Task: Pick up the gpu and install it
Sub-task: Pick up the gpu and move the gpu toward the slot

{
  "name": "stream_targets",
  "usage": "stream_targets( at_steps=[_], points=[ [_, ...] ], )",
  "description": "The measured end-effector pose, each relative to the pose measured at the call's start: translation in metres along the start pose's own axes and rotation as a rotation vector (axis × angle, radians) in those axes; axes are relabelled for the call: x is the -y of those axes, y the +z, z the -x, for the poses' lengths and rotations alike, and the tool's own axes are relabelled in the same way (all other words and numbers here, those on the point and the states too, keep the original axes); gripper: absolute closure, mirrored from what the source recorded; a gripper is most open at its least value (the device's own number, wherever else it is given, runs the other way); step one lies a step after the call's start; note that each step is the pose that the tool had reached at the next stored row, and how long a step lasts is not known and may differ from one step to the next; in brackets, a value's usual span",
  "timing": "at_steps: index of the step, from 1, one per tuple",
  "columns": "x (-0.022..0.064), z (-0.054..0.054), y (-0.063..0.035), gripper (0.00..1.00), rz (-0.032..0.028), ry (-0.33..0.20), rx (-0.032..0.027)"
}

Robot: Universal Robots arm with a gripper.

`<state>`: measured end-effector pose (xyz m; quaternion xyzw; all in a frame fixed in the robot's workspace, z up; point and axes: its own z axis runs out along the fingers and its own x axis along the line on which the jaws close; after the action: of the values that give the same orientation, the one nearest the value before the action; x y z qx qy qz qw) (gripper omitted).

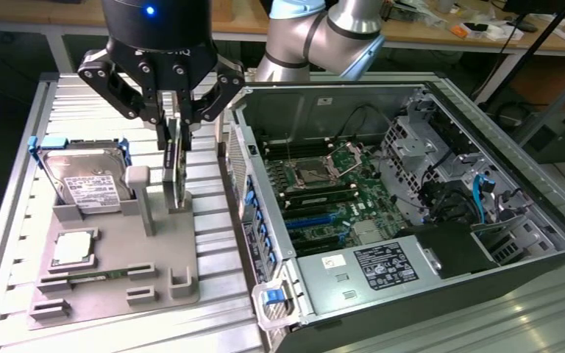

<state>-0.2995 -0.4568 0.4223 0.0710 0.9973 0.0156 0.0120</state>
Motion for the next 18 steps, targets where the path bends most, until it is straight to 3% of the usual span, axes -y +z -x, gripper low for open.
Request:
stream_targets(
  at_steps=[16,18],
  points=[
    [-0.0008,0.006,0.0002,0.73,0.0001,0.0,0.0001],
    [-0.0014,0.01,0.0003,0.73,0.0,0.0,0.0]
  ],
)
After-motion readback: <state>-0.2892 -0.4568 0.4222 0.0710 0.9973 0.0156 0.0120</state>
